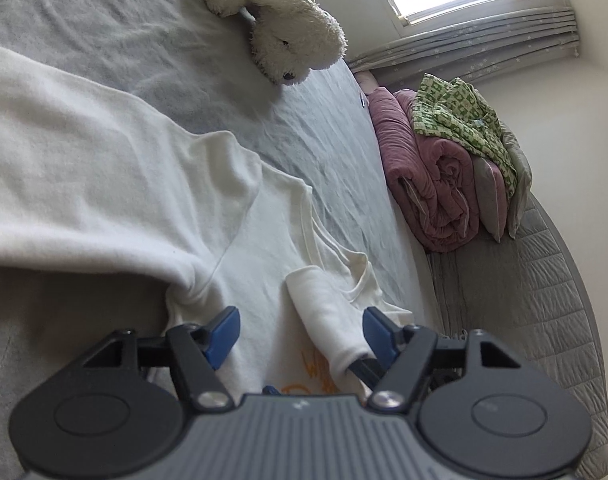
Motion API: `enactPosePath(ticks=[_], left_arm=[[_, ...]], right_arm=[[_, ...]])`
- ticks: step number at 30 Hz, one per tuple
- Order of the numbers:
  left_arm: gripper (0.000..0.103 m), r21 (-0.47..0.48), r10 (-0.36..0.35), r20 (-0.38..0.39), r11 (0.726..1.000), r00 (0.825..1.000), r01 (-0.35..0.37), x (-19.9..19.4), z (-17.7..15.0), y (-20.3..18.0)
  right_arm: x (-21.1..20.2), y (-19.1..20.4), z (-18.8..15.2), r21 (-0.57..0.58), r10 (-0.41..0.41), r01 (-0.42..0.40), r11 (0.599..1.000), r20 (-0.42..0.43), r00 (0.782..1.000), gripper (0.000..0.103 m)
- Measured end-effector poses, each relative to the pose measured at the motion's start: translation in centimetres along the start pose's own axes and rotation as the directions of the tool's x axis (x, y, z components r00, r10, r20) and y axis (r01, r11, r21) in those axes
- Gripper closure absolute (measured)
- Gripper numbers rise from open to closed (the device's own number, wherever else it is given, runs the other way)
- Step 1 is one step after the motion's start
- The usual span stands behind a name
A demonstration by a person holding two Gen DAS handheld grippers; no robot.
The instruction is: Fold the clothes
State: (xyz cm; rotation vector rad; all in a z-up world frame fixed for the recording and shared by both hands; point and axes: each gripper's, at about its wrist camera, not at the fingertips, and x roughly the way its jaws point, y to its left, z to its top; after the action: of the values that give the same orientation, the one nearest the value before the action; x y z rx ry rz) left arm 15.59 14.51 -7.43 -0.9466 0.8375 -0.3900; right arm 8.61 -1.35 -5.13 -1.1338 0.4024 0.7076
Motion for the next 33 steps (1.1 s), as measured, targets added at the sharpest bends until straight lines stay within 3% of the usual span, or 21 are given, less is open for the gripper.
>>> enactPosePath(ticks=[2,4,6,8,10,15,17,23,25,28,30,33], left_arm=[[0.034,-0.003,-0.002,0.003,1.000,1.000,0.002,-0.1,0.1,0.0],[0.034,-0.006,0.004,0.002,1.000,1.000,-0.004,0.0,0.1,0.0],[0.034,-0.008,0.018,-0.002,1.000,1.000,-0.018,0.0,0.2,-0.1],[0.034,-0.005,0.052,-0.002,0.999,0.999,-0.052,-0.1,0.3,-0.2],[0.034,0.002,0.095,0.001,0.996,0.996,-0.095,-0.2,0.4,-0.5],[0.034,-0.018,0.103,0.002,0.995,0.995,-0.102,-0.9,0.8,-0.1],[0.034,-0.041,0.090,0.001,0.995,0.996,-0.090,-1.1,1.0,0.4],[0.034,-0.085,0.061,-0.003,0.995,0.998,-0.061,-1.1,1.0,0.7],[0.034,-0.080,0.060,-0.008,0.995,0.998,-0.060,-1.0,0.9,0.6],[0.033,-0.098,0.048,-0.012,0.994,0.999,-0.049,-1.1,1.1,1.0],[0.031,-0.120,0.031,-0.011,0.992,0.999,-0.032,-1.3,1.3,1.3],[0.027,-0.154,0.005,-0.009,0.988,1.000,-0.006,-1.5,1.5,1.9]], right_arm=[[0.0,-0.4,0.2,0.009,0.019,-0.019,1.000,-0.020,1.000,0.053],[-0.1,-1.8,-0.3,0.138,0.060,-0.058,0.989,-0.014,0.998,0.050],[0.0,-3.3,-1.6,0.345,0.118,-0.115,0.931,0.015,0.993,0.046],[0.2,-4.7,-3.5,0.571,0.172,-0.177,0.802,0.063,0.983,0.042],[0.8,-5.4,-5.7,0.744,0.205,-0.232,0.626,0.130,0.970,0.040],[0.4,-6.8,-9.4,0.930,0.096,-0.286,0.233,0.270,0.958,0.039],[0.0,-7.7,-10.4,0.943,0.035,-0.305,0.134,0.303,0.952,0.039],[-0.4,-9.0,-12.5,0.933,-0.027,-0.351,-0.075,0.350,0.936,0.039],[-0.1,-9.1,-12.6,0.929,-0.040,-0.354,-0.110,0.352,0.935,0.039],[-0.1,-9.3,-11.9,0.925,-0.050,-0.365,-0.103,0.362,0.931,0.039],[-0.3,-9.3,-11.0,0.917,-0.045,-0.389,-0.085,0.387,0.921,0.039],[0.0,-9.0,-8.8,0.904,-0.014,-0.426,-0.026,0.426,0.905,0.039]])
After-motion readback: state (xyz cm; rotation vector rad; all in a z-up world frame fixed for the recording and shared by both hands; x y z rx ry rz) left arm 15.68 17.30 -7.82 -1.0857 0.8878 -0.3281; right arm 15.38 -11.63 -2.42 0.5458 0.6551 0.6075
